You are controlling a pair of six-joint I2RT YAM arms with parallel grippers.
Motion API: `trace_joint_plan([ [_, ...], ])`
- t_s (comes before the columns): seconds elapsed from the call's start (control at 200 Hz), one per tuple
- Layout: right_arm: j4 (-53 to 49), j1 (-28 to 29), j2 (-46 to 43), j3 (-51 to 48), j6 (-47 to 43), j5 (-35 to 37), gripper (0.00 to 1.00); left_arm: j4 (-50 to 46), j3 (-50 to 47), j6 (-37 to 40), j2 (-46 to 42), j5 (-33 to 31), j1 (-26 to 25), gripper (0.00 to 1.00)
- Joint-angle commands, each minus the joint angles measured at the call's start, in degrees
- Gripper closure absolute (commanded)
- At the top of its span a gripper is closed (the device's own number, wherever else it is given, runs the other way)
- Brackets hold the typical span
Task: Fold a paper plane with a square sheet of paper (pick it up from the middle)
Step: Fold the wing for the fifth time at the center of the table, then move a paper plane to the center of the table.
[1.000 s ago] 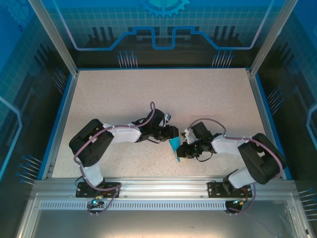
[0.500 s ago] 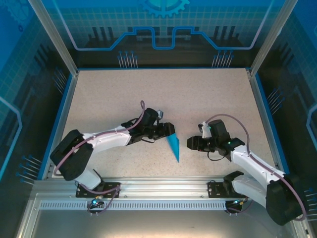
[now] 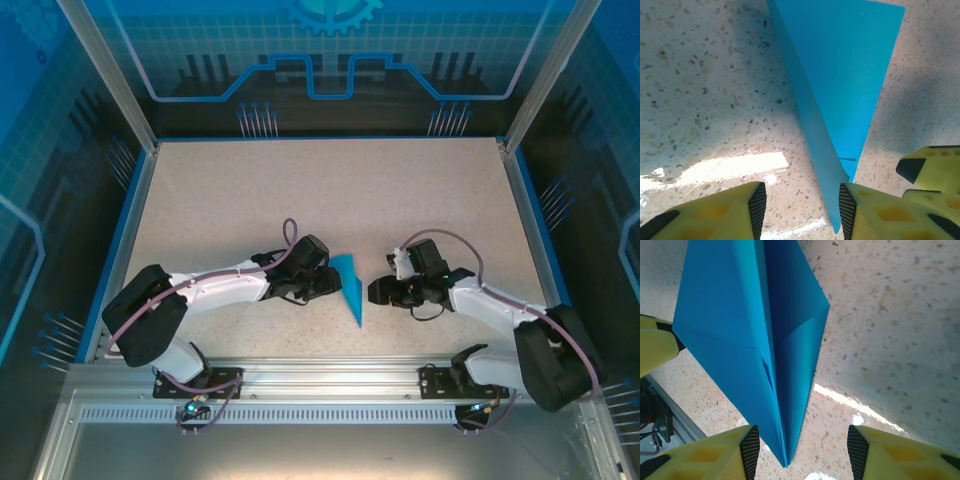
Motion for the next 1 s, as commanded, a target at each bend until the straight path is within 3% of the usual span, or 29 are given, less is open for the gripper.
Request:
trace_joint_plan([
  [0.0, 1.7, 2.3, 3.4, 3.1, -1.6, -0.3, 0.47, -2.3, 1.4, 0.8, 1.1, -1.4, -0.2, 0.52],
  [0.16, 3.7, 3.8, 8.7, 5.3, -1.6, 0.3, 0.51, 1.6, 0.5, 1.1, 1.8, 1.3, -0.2, 0.47],
  [0.305, 3.4, 5.1, 12.6, 7.9, -1.5, 1.0, 0.53, 1.7, 1.3, 1.6, 3.1, 2.0, -0.2, 0.52],
  [0.745, 0.2, 5.7, 11.2, 9.0, -2.0, 4.9, 0.47, 1.0, -1.2, 2.3, 2.7, 0.4, 0.6, 1.00],
  [0.795, -0.3, 5.7, 11.6, 9.4, -2.4, 5.0, 0.47, 0.9, -1.4, 2.4, 2.6, 0.5, 0.8, 1.00],
  [0.845, -0.7, 5.7, 12.0, 9.8, -2.5, 4.9, 0.48, 1.3, -1.5, 2.8, 2.3, 1.0, 0.9, 0.89],
  [0.925, -0.7, 5.7, 12.0, 10.2, -2.1, 5.4, 0.49, 2.2, -2.1, 2.5, 0.7, 1.0, 0.9, 0.82],
  [0.995, -0.7, 5.7, 11.7, 10.2, -1.8, 6.2, 0.50, 3.3, -3.2, 1.7, -1.3, 0.1, 0.9, 0.67],
])
